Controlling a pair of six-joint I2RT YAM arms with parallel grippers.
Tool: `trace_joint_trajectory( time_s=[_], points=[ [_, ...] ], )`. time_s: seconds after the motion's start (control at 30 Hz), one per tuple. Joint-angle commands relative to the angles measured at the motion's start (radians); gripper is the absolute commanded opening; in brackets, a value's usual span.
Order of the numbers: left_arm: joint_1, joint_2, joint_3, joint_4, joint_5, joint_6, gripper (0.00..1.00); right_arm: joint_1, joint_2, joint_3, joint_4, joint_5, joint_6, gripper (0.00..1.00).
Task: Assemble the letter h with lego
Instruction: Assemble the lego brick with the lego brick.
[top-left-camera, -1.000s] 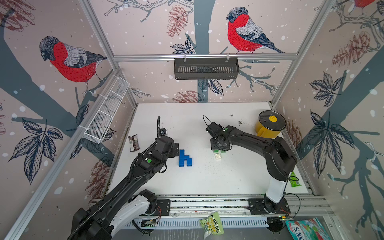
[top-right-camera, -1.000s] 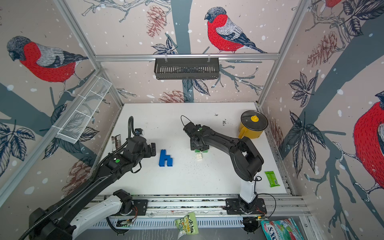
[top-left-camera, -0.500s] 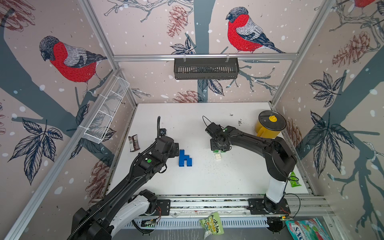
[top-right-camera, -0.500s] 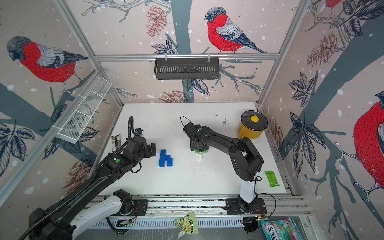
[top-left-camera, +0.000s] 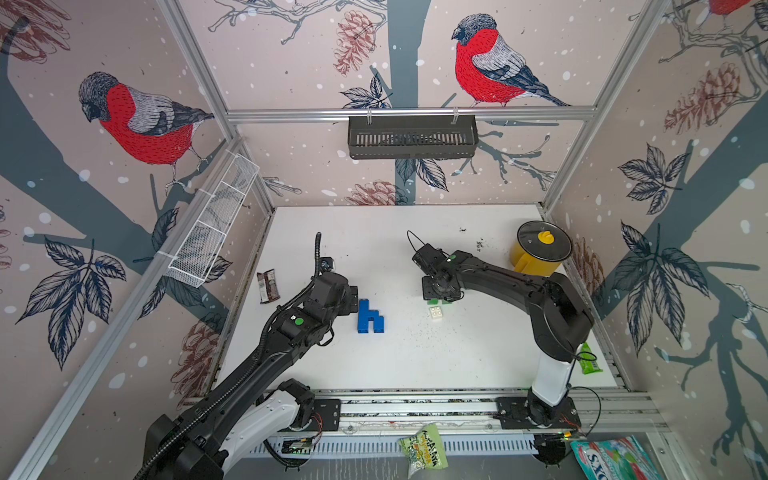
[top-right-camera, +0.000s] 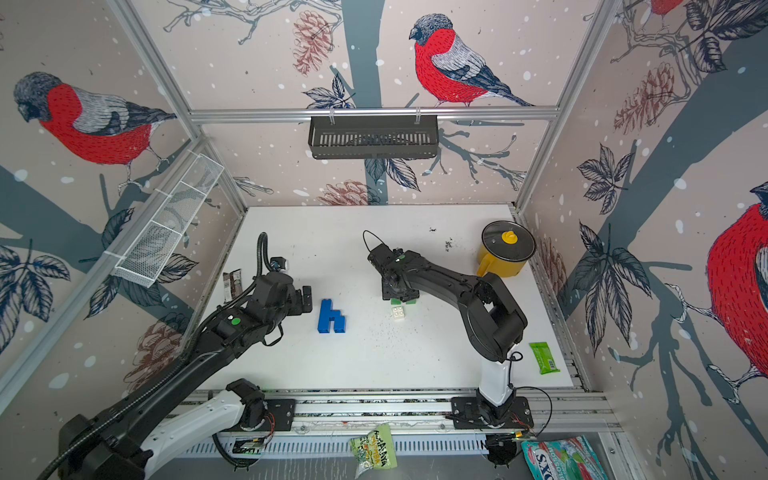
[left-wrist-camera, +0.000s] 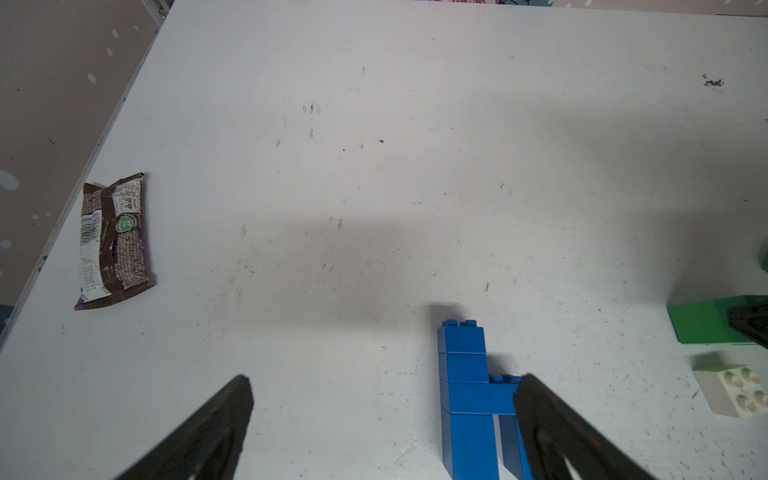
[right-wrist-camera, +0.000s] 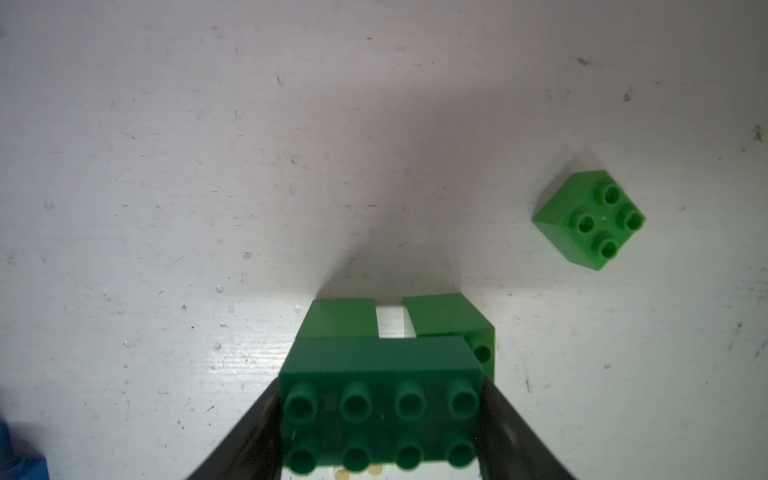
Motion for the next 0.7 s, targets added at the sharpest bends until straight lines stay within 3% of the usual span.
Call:
trace_joint_trajectory(
  time_s=[0.0, 0.67],
  points=[
    [-0.001, 0.003, 0.004, 0.011, 0.0, 0.0, 0.98, -0.001, 0.011, 0.005, -0.027, 0.002, -0.009, 0.51],
    [-0.002, 0.013, 0.004, 0.011, 0.009, 0.0, 0.98, -0.018, 0.047, 0.002, -0.049, -0.029, -0.051, 0.51]
  ],
)
